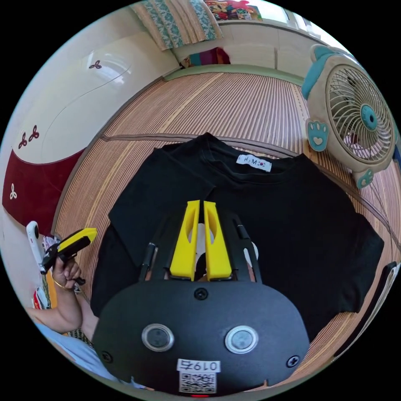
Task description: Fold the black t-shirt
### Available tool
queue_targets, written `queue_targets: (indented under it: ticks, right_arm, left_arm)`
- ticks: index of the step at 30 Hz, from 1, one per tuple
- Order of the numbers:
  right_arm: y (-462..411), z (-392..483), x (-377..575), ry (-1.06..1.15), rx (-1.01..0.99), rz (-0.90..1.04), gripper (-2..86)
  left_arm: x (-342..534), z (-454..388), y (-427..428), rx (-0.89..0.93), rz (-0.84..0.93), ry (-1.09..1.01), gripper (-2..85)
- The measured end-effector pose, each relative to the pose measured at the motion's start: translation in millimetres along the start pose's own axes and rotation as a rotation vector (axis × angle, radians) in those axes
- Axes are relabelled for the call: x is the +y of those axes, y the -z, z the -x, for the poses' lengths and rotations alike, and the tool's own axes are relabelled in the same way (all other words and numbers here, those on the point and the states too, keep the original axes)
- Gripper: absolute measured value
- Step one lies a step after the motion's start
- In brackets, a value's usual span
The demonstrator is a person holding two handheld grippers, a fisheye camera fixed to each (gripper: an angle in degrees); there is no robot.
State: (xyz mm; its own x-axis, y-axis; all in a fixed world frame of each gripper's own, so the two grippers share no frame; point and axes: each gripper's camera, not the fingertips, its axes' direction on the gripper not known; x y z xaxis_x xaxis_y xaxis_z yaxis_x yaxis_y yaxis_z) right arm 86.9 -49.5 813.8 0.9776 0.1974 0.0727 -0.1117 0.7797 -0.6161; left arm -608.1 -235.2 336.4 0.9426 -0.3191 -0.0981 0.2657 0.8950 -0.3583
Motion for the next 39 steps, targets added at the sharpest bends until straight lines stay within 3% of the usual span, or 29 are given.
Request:
queue_targets:
  ticks: [9, 12, 17, 22, 28, 39]
  right_arm:
    - [66.4, 37.9, 65.8, -0.002, 0.068, -0.099, -0.7]
    - [90.0, 84.9, 119.6, 0.116, -0.019, -0.140, -0.2]
    - [112.3, 178.4, 224.2, 0.336, -0.003, -0.135, 6.0]
    - [123.2, 249.6, 280.9, 0.496, 0.032, -0.132, 7.4]
    - [119.5, 307.6, 308.6, 0.602, 0.066, -0.087, 7.9]
    - [128.6, 340.6, 331.9, 0.578, 0.095, -0.042, 7.6]
  left_arm:
    - [-19.5, 25.2, -6.5, 0.034, -0.022, 0.019, 0.9]
    - [-40.0, 27.6, -11.4, 0.085, -0.045, -0.033, 0.9]
    - [-57.3, 27.3, -34.9, 0.095, 0.061, -0.130, 0.9]
    - [-65.7, 44.9, -49.9, 0.216, 0.093, -0.143, 0.9]
    - [-82.8, 58.4, -60.5, 0.332, 0.115, -0.129, 0.9]
    - [-101.8, 51.1, -75.7, 0.325, 0.162, -0.166, 1.0]
